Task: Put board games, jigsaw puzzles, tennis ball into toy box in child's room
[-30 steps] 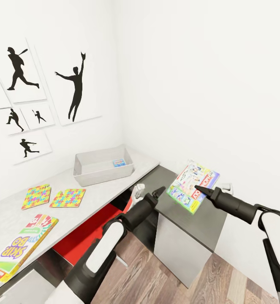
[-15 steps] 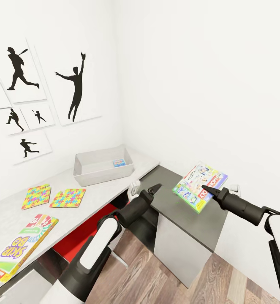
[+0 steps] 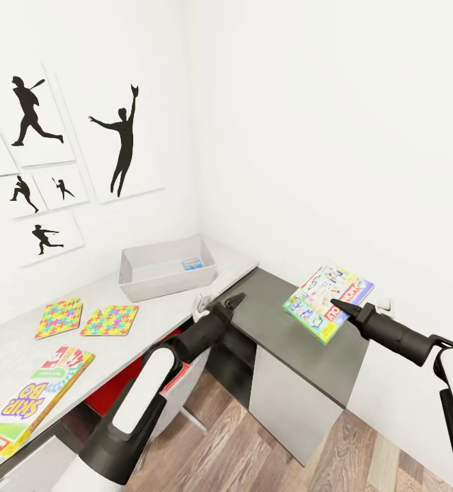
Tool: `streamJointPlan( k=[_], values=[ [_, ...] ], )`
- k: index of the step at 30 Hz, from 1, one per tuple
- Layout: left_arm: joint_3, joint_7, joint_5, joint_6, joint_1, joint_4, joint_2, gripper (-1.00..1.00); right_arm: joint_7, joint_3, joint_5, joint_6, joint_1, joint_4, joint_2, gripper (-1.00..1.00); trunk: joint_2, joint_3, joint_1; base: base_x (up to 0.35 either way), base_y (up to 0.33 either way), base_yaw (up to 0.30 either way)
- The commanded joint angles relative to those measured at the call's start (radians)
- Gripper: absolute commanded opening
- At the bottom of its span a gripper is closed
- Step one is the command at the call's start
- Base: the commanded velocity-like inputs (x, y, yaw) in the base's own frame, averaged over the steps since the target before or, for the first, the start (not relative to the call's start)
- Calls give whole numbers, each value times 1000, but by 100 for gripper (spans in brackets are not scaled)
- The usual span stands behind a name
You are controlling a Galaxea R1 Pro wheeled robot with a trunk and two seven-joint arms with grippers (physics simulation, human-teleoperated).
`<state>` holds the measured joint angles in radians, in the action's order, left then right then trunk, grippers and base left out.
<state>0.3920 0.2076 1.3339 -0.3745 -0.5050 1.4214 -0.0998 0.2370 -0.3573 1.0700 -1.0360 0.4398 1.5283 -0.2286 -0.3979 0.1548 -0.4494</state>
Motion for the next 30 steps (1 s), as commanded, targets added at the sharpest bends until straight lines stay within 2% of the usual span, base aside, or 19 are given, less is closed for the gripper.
streamJointPlan(
  k=[1,4,5,10,14,17,21,24,25,26,30],
  values=[
    [0,9,11,-2,-1,2,0,100,10,-1,-10,-4,1,0,0,-100,-2,2,-1,0,0,0],
    [-39,37,12,-9,15,52,24,100,11,-2,-9,-6,0,15,-2,-100,-2,2,-1,0,0,0],
    [-39,37,12,-9,15,52,24,100,11,-2,-9,-6,0,15,-2,-100,-2,2,-1,0,0,0],
    [-115,67,16,-39,49,136,71,100,11,-3,-9,-11,-3,49,-4,-100,-2,2,-1,0,0,0],
    [-137,69,18,-62,56,153,83,100,11,-3,-6,-11,-6,61,-5,-100,-2,2,-1,0,0,0],
    [-162,68,20,-103,57,172,96,100,11,-3,-1,-11,-6,76,-7,-100,-2,2,-1,0,0,0],
    [-173,55,22,-132,55,179,101,100,12,-4,0,-11,-6,80,-8,-100,-2,-1,-1,0,0,0],
    [-200,38,23,-175,53,183,105,100,12,-4,1,-11,-6,83,-9,-100,-2,-4,-1,0,0,0],
    [-214,34,24,-193,54,183,106,100,12,-4,1,-11,-6,83,-9,-100,-2,-5,-1,0,0,0],
    [-331,23,76,-338,55,185,107,100,12,-6,1,-11,-4,86,-9,-100,-2,-5,-1,0,0,0],
    [-378,23,118,-387,56,185,108,100,12,-6,1,-11,-3,86,-9,-100,-2,-6,-1,0,0,2]
  ],
)
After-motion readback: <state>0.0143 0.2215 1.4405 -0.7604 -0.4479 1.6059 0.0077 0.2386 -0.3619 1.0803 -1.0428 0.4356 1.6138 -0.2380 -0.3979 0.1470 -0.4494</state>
